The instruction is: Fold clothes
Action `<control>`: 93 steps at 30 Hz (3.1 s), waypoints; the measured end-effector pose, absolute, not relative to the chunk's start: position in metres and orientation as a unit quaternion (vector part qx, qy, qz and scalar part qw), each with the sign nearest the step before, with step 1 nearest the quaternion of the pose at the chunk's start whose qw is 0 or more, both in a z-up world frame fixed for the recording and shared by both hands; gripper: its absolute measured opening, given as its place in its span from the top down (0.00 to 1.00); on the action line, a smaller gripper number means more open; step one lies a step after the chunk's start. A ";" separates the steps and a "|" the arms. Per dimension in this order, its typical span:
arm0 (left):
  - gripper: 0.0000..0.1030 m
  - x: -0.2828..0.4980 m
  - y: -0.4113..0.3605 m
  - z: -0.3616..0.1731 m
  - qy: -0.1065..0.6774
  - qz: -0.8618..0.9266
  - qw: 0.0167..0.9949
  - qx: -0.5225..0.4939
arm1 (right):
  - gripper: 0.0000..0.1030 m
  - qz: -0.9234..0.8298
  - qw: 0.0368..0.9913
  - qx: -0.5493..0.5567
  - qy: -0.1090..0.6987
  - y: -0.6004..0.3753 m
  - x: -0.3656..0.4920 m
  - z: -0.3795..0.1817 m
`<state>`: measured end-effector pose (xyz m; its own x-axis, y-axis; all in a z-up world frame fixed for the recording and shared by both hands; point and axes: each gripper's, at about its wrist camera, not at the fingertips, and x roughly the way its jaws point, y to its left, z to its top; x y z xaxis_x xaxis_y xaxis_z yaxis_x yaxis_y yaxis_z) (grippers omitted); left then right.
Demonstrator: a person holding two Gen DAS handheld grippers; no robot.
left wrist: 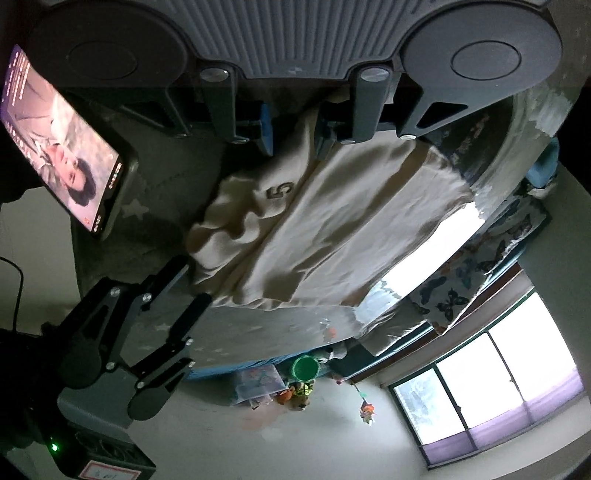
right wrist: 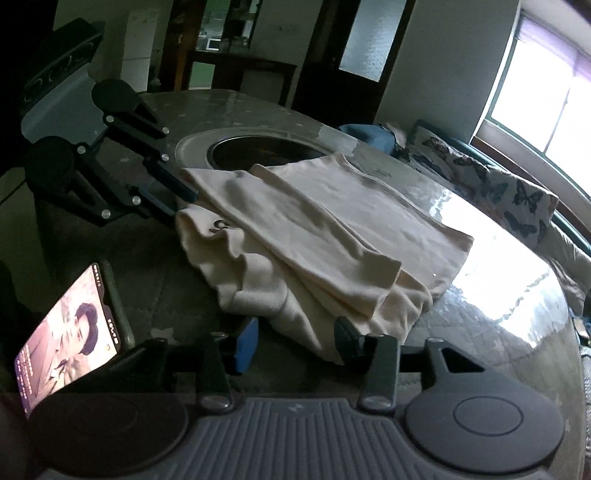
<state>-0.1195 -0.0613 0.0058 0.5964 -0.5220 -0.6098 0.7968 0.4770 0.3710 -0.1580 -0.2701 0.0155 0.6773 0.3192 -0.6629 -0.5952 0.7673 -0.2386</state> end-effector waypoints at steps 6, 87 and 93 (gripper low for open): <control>0.89 -0.113 -0.062 0.006 0.211 -0.386 0.844 0.307 | 0.52 0.265 0.886 -0.229 0.304 -0.270 -0.157 0.011; 0.94 0.038 -0.060 0.022 0.286 -0.310 0.888 0.184 | 0.80 0.244 0.906 -0.080 0.335 -0.299 0.033 0.022; 0.81 0.047 -0.057 0.027 0.283 -0.300 0.893 0.183 | 0.78 0.189 0.929 -0.047 0.314 -0.321 0.022 0.029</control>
